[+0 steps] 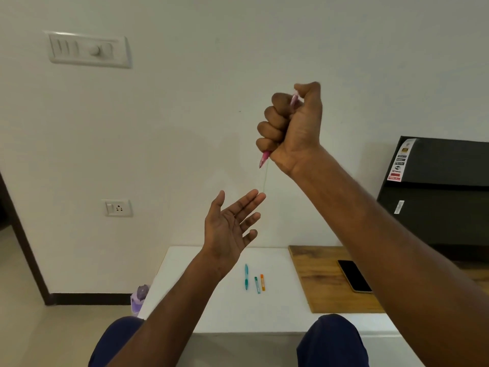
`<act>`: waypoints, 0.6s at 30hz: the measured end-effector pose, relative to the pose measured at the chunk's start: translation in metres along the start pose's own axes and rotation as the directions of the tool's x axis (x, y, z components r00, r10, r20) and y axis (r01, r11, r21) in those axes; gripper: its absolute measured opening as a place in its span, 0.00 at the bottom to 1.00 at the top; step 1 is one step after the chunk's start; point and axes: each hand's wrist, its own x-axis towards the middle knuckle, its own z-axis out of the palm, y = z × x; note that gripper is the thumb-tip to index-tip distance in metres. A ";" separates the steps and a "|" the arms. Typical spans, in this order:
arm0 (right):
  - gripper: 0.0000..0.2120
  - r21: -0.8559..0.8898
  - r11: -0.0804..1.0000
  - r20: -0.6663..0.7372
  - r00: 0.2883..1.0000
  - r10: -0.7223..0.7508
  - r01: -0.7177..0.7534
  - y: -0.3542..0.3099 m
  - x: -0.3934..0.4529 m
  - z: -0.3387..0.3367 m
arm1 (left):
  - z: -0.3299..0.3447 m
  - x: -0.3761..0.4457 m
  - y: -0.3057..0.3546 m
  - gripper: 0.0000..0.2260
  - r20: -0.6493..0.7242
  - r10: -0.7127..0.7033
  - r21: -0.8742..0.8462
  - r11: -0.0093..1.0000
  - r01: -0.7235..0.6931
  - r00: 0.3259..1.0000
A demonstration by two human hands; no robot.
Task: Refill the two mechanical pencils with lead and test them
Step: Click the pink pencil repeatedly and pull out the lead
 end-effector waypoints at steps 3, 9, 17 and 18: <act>0.21 -0.068 0.996 -0.050 0.997 0.052 -0.055 0.015 -0.004 0.000 | 0.000 -0.001 0.000 0.30 -0.005 -0.001 -0.006 1.000 0.001 1.000; 0.26 -0.035 0.996 0.010 0.997 0.081 -0.081 0.020 -0.006 -0.002 | -0.001 -0.001 0.004 0.30 -0.014 0.003 0.000 1.000 -0.003 1.000; 0.24 -0.029 0.998 -0.004 0.998 0.057 -0.057 0.017 -0.006 0.000 | -0.002 -0.001 0.007 0.30 -0.005 0.008 -0.001 1.000 -0.008 1.000; 0.24 -0.028 0.999 -0.001 0.999 0.046 -0.046 0.016 -0.006 0.000 | -0.002 0.000 0.007 0.30 -0.006 0.011 0.000 1.000 -0.011 1.000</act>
